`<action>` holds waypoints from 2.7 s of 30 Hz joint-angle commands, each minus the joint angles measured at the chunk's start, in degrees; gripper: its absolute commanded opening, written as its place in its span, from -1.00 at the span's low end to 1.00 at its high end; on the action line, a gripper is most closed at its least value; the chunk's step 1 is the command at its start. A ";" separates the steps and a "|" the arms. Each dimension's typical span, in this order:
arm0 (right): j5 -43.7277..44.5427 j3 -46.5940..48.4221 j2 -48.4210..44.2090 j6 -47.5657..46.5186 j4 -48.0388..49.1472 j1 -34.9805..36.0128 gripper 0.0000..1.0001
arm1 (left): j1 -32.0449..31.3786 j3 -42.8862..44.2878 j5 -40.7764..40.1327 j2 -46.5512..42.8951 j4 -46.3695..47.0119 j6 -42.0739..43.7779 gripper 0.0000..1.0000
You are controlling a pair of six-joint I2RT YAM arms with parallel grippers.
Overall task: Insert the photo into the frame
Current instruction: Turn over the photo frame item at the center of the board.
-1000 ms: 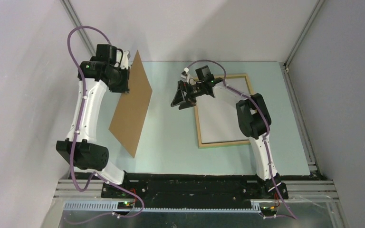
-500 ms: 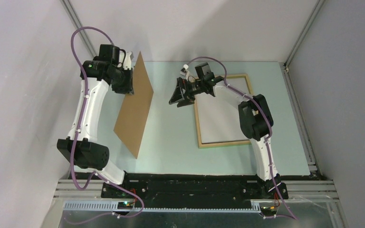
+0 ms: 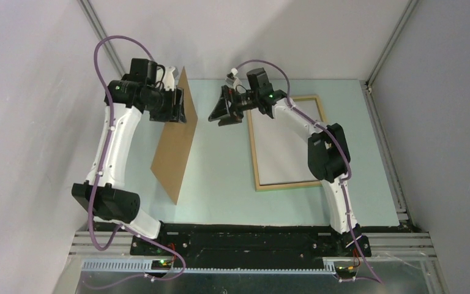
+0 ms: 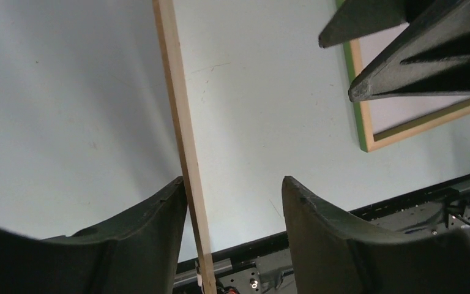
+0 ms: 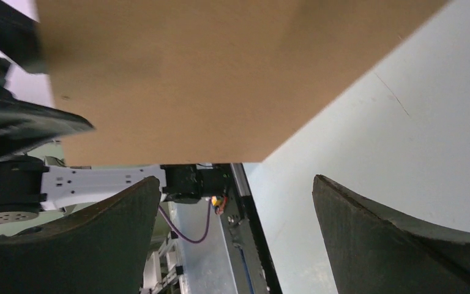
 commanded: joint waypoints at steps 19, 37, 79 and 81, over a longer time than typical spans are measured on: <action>-1.12 14.32 -0.12 9.57 6.54 4.51 0.99 | -1.10 -10.19 20.85 -10.10 1.38 4.45 0.49; 16.85 9.79 -2.78 -0.67 -10.56 5.03 0.17 | -1.09 -11.97 23.23 -12.51 1.49 5.34 0.49; -14.34 -37.32 -33.46 11.05 19.55 -29.48 -1.00 | 2.44 -12.21 7.87 2.28 17.23 4.65 0.57; -15.68 -39.38 -35.90 9.72 18.46 -32.79 -1.00 | 1.55 -11.82 6.74 3.87 18.38 3.80 0.59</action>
